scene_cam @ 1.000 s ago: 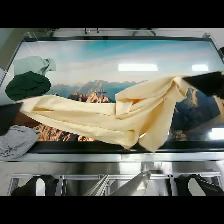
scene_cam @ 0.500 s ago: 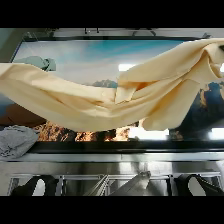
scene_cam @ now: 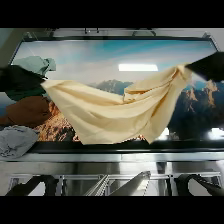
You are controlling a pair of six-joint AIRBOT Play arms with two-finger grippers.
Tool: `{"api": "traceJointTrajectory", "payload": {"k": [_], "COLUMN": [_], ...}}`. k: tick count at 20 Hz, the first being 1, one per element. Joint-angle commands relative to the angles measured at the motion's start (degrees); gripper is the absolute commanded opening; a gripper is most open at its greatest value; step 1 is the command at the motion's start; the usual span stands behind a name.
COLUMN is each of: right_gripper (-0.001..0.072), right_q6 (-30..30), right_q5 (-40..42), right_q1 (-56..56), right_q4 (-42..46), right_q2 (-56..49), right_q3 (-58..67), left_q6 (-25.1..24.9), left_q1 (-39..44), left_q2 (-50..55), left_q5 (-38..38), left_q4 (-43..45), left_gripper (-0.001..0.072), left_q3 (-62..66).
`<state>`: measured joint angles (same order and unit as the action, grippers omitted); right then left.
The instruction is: Fold the shirts.
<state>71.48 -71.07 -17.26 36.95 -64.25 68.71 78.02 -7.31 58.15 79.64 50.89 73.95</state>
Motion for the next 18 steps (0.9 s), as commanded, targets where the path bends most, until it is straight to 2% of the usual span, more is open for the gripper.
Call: {"api": "traceJointTrajectory", "payload": {"k": [1, 2, 3, 7, 10, 12, 14, 18], "right_gripper": [0.027, 0.0536, 0.0578, 0.0578, 0.0577, 0.0577, 0.0577, 0.0576], "right_q6": [6.73, 6.73, 6.49, 6.36, 7.02, 7.43, 7.04, 0.22], "right_q5": [5.14, 5.11, 5.07, 1.42, -2.97, -0.81, 4.9, 8.02], "right_q1": [2.95, 2.49, 1.9, -1.38, -2.91, -2.75, -2.49, -1.97], "right_q4": [14.4, 14.99, 16.02, 26.36, 28.81, 26.75, 22.75, 13.99], "right_q2": [-9.94, -12.02, -13.29, -13.51, -13.27, -13.18, -13.4, -15.82], "right_q3": [-1.62, -1.36, -1.05, -1.05, -4.46, -10.64, -16.96, -20.44], "left_q6": [-2.58, -2.38, -1.84, -0.35, -0.48, -0.7, 0.09, 7.54], "left_q1": [2.16, 1.33, 0.07, -4.57, -4.9, -3.23, 0.0, 7.87], "left_q2": [13.88, 17.2, 19.61, 23.41, 17.05, 9.11, 0.94, -11.17], "left_q5": [-3.8, -1.9, 0.42, 10.34, 11.17, 7.54, 2.75, -9.4], "left_q4": [0.59, 0.59, 0.59, 0.52, 0.57, 0.55, 0.48, -0.15], "left_gripper": [0.0535, 0.0705, 0.0704, 0.0703, 0.0702, 0.0702, 0.0701, 0.0701], "left_q3": [-2.91, -2.89, -2.89, -3.23, -12.0, -23.85, -36.72, -56.63]}}
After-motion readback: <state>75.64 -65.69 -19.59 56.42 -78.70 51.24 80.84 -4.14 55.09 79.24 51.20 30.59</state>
